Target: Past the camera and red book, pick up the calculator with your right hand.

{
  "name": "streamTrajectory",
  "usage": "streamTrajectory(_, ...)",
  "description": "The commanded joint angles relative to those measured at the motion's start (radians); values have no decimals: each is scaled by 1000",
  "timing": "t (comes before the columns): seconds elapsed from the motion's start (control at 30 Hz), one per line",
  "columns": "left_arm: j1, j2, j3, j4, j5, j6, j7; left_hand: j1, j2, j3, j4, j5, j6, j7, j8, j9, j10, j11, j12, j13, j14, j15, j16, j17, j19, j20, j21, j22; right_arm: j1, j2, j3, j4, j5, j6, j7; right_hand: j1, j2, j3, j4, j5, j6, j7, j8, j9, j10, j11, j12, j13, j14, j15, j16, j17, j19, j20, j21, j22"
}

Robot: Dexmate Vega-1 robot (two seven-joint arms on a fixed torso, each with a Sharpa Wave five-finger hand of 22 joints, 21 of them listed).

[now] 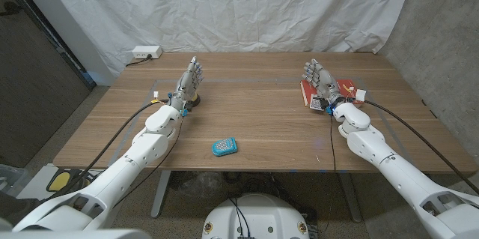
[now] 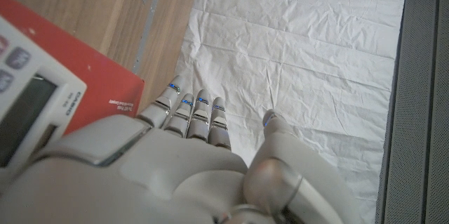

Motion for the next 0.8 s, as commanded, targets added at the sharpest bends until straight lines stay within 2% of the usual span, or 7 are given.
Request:
streamTrajectory(0.03,19,11,-1,-43,13,22,40,7,1,-1,5,5,-7,0,6,3,0,-9,4,1,-6,-10,7,4,-10,-98,7,2,4,-6,-1,-13,9,6,27,6,-4,4,1,5,5,2,7,5,10,5,3,4,10,0,4,1,3,-19,1,2)
streamTrajectory(0.3,23,28,5,-96,30,55,64,9,3,-2,4,9,-5,1,8,3,2,-9,5,1,-4,-8,8,4,-9,-96,7,2,-10,-18,1,-34,12,1,32,6,-4,4,0,6,7,2,9,5,13,5,3,4,11,2,4,0,3,-18,-2,2)
streamTrajectory(0.4,17,8,1,-69,2,36,33,10,4,-3,3,10,-3,1,8,3,3,-9,6,1,-4,-9,8,4,-9,-94,7,2,-11,-22,1,-37,15,-2,38,7,-4,5,-1,7,6,2,9,5,14,6,3,4,12,3,4,-1,3,-17,-3,2)
streamTrajectory(0.53,12,-2,-1,-60,-19,29,10,11,6,-3,3,11,-3,1,9,3,3,-9,6,1,-2,-6,9,4,-9,-91,6,2,-8,-12,2,-19,19,19,54,8,-3,5,-3,8,6,2,9,5,14,6,3,5,12,4,4,-2,3,-17,-4,2)
streamTrajectory(0.8,0,19,17,-117,18,91,56,15,9,-3,1,15,-2,1,9,3,4,-8,6,1,-2,-4,9,3,-10,-88,5,2,-7,-10,4,4,28,55,95,15,0,9,-8,9,6,2,10,5,17,8,3,5,16,5,4,-4,4,-16,-7,2)
